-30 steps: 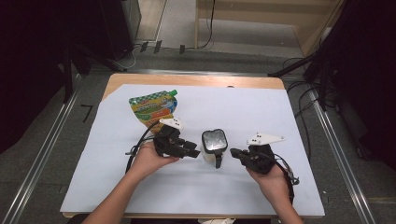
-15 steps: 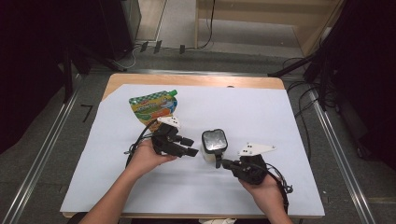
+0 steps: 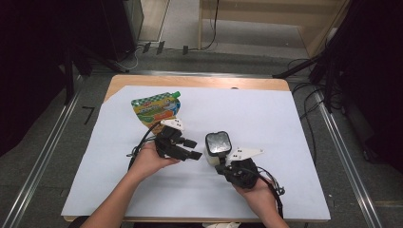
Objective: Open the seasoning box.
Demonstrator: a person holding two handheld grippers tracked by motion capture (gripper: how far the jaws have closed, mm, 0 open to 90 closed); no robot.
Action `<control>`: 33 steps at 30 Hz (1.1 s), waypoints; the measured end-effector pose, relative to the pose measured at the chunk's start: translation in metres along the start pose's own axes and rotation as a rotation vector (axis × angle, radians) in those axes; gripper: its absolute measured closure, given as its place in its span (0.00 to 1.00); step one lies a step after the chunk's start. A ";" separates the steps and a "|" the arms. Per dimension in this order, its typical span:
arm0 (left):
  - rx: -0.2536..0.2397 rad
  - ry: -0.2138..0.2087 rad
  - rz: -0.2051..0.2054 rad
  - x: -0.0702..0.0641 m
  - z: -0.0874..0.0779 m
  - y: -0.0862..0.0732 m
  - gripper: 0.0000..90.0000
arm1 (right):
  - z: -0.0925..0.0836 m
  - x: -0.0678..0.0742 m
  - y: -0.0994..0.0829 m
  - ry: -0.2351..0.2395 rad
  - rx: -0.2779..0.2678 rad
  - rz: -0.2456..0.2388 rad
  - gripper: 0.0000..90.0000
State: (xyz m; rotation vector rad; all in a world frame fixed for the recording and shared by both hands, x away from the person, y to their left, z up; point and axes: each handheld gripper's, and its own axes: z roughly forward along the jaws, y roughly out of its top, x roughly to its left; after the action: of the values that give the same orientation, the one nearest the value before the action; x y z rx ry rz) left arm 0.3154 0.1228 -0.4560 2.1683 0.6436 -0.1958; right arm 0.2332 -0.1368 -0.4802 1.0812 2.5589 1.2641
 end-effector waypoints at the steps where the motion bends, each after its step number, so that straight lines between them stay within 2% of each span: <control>1: -0.001 -0.001 0.000 0.000 0.000 0.000 0.47 | 0.001 -0.001 0.000 0.008 0.000 0.006 1.00; 10: 0.000 -0.006 0.004 -0.001 -0.001 0.000 0.47 | 0.001 -0.003 -0.002 0.002 0.011 -0.001 1.00; 18: 0.005 -0.007 -0.001 -0.001 0.001 0.000 0.47 | -0.003 -0.010 -0.004 0.006 0.015 0.005 1.00; 33: 0.006 -0.011 0.004 -0.001 0.002 0.000 0.47 | -0.022 -0.043 -0.009 -0.034 -0.014 0.084 1.00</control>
State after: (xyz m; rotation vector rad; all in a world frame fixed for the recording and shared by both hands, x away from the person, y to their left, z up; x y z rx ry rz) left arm 0.3145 0.1205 -0.4571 2.1723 0.6326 -0.2078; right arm 0.2524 -0.1820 -0.4815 1.2087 2.5001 1.2689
